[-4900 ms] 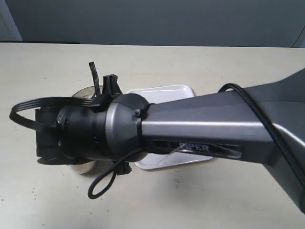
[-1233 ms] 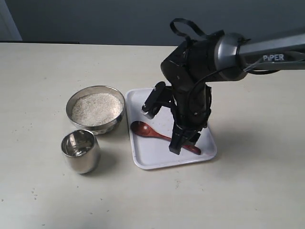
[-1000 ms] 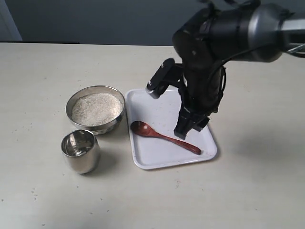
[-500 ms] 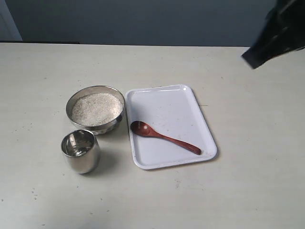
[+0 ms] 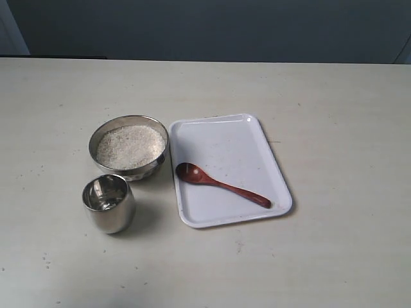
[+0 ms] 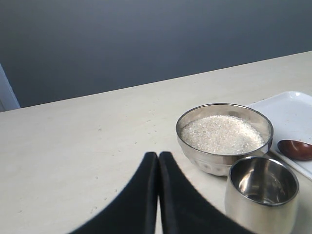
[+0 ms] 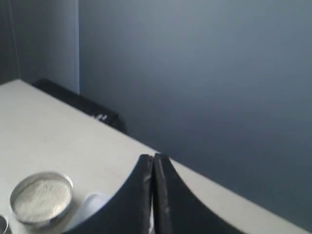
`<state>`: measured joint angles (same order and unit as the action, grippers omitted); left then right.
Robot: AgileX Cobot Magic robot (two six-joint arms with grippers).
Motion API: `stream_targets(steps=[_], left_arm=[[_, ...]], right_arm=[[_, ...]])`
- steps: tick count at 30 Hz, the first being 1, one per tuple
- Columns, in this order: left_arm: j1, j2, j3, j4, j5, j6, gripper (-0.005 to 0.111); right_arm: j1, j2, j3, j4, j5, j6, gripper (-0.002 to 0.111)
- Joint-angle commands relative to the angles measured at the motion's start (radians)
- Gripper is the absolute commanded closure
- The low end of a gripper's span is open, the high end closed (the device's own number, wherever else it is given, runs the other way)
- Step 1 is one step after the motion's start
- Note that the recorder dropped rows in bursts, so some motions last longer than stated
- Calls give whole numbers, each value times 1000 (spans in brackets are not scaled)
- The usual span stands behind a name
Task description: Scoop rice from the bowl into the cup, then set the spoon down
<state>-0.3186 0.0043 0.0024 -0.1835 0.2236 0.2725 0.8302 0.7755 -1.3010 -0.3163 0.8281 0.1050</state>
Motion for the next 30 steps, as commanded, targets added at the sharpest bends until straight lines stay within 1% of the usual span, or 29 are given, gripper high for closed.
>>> stream_targets(steps=[1, 3, 5, 7, 8, 9, 10, 11, 12, 13, 14, 16, 18, 19, 22, 25, 28, 30], left_arm=[[-5, -4, -2, 0, -16, -1, 106], [-5, -4, -2, 0, -16, -1, 106], [-5, -4, -2, 0, -16, -1, 106], [-5, -4, -2, 0, -16, -1, 106], [-5, -4, -2, 0, -16, -1, 106], [-5, -4, -2, 0, -16, -1, 106], [-5, -4, -2, 0, -16, -1, 106], [-5, -4, -2, 0, -16, -1, 106], [-5, -4, -2, 0, -16, -1, 106], [-5, -4, -2, 0, -16, -1, 106], [-5, -4, -2, 0, -16, -1, 106], [-5, -4, -2, 0, -16, -1, 106], [-5, -4, -2, 0, -16, -1, 106], [-5, -4, -2, 0, -16, -1, 106], [-5, -4, -2, 0, -16, -1, 106], [-5, -4, -2, 0, -16, -1, 106], [-5, -4, -2, 0, -16, -1, 106], [-5, -4, -2, 0, -16, -1, 106]], right_arm=[[-3, -60, 0, -36, -84, -1, 108], [-3, -78, 0, -38, -89, -1, 108], [-20, -86, 6, -34, -47, -1, 108], [-103, -93, 33, 1, -38, 2, 108], [-159, -101, 59, 30, -45, 2, 108], [-271, -121, 125, 91, -103, 2, 108], [-335, -136, 168, 128, -143, 2, 108], [-451, -175, 258, 199, -224, 2, 108], [-511, -200, 310, 234, -263, 2, 108], [-616, -258, 415, 286, -311, 2, 108], [-660, -291, 465, 310, -327, 0, 108], [-721, -358, 550, 345, -341, 0, 108], [-794, -477, 666, 369, -344, 0, 108], [-845, -562, 733, 380, -344, 0, 108], [-953, -695, 829, 399, -338, -2, 108], [-1059, -775, 914, 420, -325, -2, 108], [-1113, -775, 984, 439, -332, -2, 108], [-1130, -775, 1041, 447, -350, -2, 108]])
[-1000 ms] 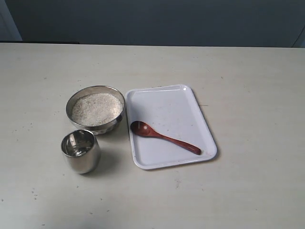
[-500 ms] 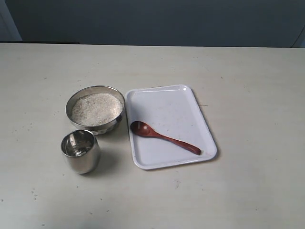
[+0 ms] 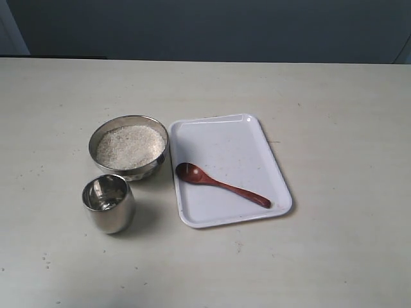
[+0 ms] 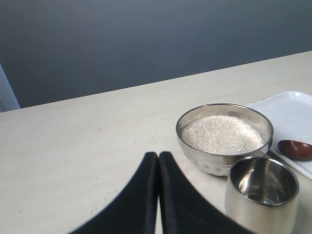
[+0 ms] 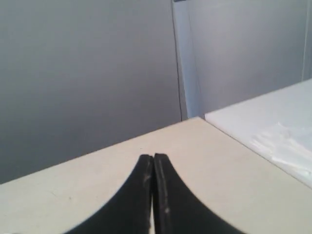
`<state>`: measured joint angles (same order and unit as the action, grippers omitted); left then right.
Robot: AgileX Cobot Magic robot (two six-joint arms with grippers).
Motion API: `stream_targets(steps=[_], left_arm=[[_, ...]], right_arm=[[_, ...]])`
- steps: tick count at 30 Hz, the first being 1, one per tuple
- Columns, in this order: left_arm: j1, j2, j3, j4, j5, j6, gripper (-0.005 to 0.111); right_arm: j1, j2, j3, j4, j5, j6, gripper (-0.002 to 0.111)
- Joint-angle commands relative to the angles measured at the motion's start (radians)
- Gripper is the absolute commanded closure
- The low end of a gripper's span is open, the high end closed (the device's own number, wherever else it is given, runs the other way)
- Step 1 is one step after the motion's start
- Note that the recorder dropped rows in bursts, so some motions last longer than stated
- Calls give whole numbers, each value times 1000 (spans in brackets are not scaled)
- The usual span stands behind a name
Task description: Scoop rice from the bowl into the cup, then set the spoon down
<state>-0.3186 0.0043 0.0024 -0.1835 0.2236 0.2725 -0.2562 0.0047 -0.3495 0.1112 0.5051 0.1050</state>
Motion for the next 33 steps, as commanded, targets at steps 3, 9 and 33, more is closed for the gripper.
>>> stream_targets(steps=[3, 9, 33], left_arm=[[-5, -4, -2, 0, -16, -1, 106], [-5, -4, -2, 0, -16, -1, 106], [-5, -4, -2, 0, -16, -1, 106]], right_arm=[[-46, -5, 177, 69, -95, -2, 108], [-46, -5, 304, 150, -197, -4, 108], [178, -5, 349, 203, -326, -120, 108]])
